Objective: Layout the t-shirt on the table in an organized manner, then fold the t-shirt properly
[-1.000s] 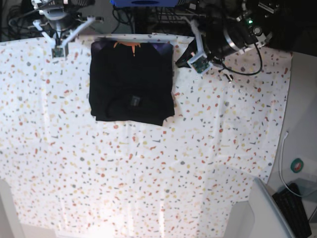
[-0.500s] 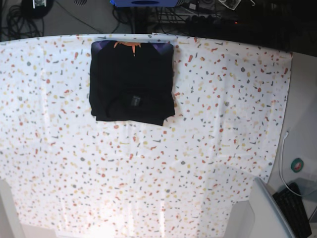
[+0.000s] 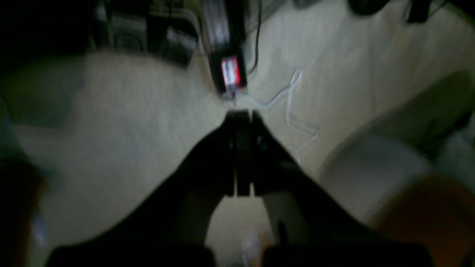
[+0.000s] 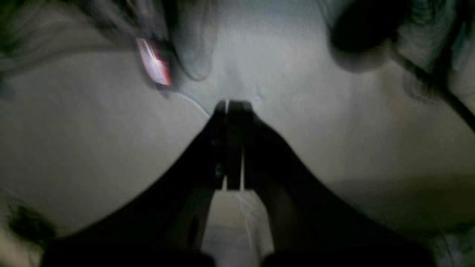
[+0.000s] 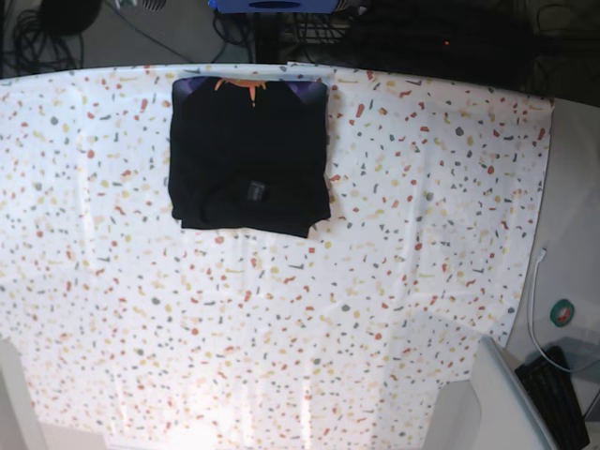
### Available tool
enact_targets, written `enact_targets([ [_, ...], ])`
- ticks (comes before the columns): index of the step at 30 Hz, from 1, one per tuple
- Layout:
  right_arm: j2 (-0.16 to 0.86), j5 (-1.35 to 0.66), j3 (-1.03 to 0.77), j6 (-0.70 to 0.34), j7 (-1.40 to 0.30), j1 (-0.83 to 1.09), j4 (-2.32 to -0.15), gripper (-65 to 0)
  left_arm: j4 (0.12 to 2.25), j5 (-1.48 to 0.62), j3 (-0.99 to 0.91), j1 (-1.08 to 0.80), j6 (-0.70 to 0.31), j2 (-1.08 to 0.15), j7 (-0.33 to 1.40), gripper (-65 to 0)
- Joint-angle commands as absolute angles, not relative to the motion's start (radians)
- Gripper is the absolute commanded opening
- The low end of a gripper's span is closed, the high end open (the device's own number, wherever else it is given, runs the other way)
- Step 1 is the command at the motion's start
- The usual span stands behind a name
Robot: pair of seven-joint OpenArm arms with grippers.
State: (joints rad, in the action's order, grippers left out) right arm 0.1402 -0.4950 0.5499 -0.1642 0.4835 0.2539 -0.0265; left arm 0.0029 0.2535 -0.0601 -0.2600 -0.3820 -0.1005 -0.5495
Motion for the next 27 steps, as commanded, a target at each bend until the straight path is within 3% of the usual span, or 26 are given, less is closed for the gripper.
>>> enact_targets([
  [1,0.156,-0.499,0.545,-0.162,0.492,0.268,-0.028,-65.0,0.0,0.265,-0.062,-0.269,-0.386,-0.101,-0.535,-65.0],
  [7,0.153,-0.503,0.542,-0.162,0.423,0.265,-0.031,-65.0,0.117,0.249,-0.065,-0.268,-0.364,-0.11,-0.414,-65.0],
  [18,0.096,-0.503,0.542,-0.16,0.423,0.266,-0.085,-65.0,0.116,0.222,-0.05,-0.289,-0.044,-0.127,-0.461,-65.0],
  [27,0.105,-0.503,0.552,-0.16,0.426,0.245,-0.097,-65.0,0.12,0.214,-0.062,-0.236,-0.007,-0.107,-0.463,-65.0],
])
